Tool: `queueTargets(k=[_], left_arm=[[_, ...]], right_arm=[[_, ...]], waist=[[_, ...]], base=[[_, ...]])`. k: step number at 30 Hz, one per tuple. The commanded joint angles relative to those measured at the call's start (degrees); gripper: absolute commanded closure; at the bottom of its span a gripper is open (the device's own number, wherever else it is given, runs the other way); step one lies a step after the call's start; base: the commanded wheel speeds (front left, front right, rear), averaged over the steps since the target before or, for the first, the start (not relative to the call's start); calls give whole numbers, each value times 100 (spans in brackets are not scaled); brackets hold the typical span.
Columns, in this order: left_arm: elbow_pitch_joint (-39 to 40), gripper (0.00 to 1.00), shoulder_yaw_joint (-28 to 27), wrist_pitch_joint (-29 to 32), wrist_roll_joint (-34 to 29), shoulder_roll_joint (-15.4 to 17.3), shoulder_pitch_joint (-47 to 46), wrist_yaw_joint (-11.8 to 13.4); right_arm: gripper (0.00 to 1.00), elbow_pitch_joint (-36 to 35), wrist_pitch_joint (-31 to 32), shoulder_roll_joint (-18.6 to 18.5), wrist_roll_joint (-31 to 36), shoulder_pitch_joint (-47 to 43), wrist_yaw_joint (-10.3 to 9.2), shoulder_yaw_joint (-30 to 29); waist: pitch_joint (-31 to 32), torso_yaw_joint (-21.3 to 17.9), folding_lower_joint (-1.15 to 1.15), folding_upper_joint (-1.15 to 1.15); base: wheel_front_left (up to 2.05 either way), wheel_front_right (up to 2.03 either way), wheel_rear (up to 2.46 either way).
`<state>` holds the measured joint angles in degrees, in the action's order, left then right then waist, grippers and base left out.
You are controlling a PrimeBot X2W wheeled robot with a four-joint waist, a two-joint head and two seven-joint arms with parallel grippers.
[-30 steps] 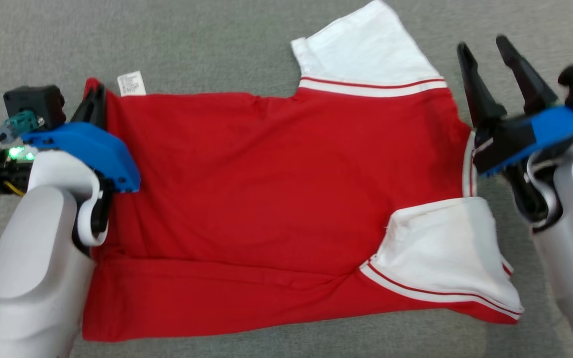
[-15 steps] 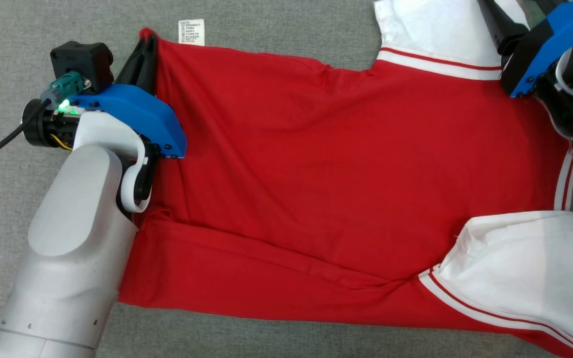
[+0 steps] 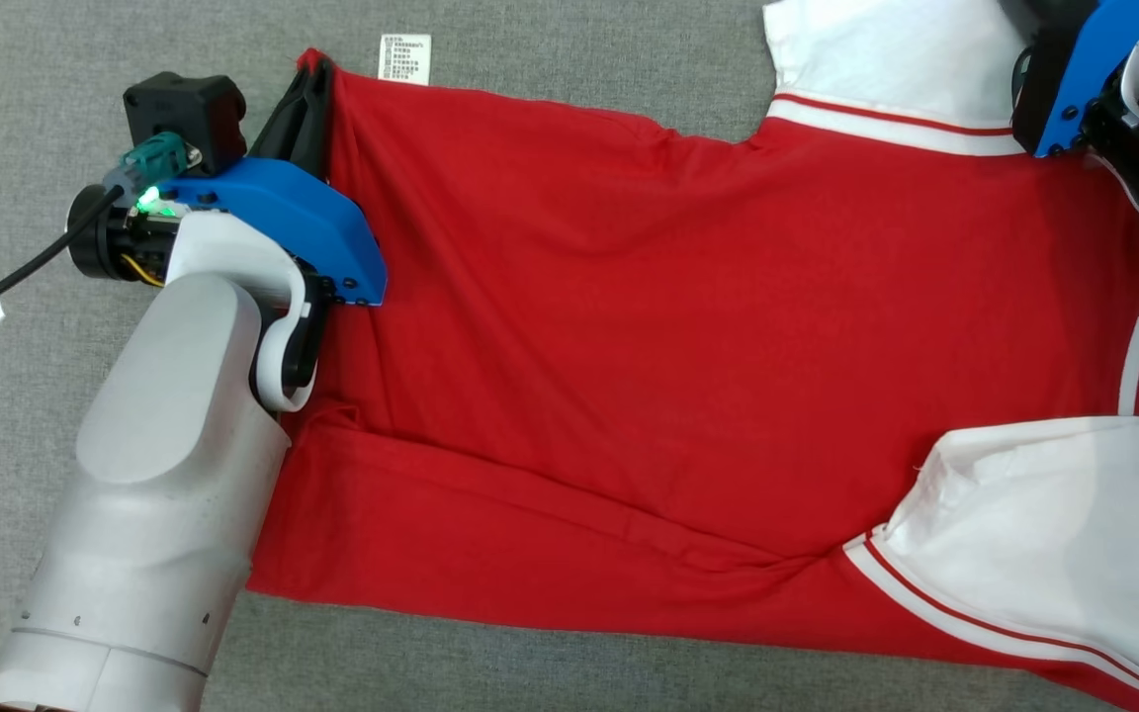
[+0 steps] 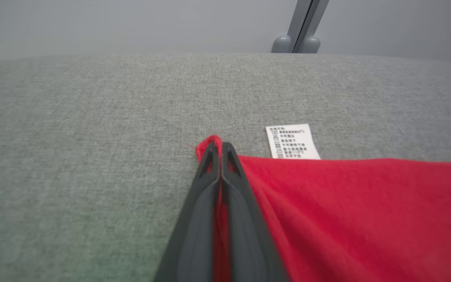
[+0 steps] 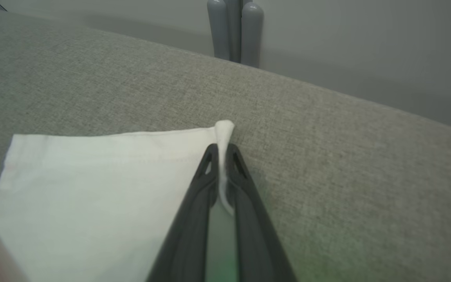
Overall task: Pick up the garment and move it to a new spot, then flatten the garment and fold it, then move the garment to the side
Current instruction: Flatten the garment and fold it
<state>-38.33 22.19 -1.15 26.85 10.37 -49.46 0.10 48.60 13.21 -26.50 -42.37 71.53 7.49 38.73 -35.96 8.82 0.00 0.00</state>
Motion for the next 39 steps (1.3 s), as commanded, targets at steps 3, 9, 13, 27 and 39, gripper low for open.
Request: queueTargets(k=[3,9,13,27,39], left_arm=[[-146,100,-16,-163,38,32,16,-41],[-52,100,-59,-393,45,183,144,-4],[196,100,-124,-499,59,351,326,61],[2082,100,-442,-273,450,890,2472,568],[3044,100,-729,61,793,1176,3868,1004]], right_arm=[[100,-89,-337,-120,-177,21,0,166],[100,-463,-1083,-341,-448,-229,0,403],[100,-778,-1534,-517,-596,-438,0,546],[100,-2410,-2667,-1052,-927,-2498,0,515],[100,-3361,-2775,-854,-883,-5058,-1,-523]], waist=[[120,-66,0,0],[401,-248,0,0],[624,-388,0,0],[1363,-767,0,0],[1646,-954,0,0]], base=[[0,0,0],[0,0,0],[0,0,0],[0,0,0],[0,0,0]])
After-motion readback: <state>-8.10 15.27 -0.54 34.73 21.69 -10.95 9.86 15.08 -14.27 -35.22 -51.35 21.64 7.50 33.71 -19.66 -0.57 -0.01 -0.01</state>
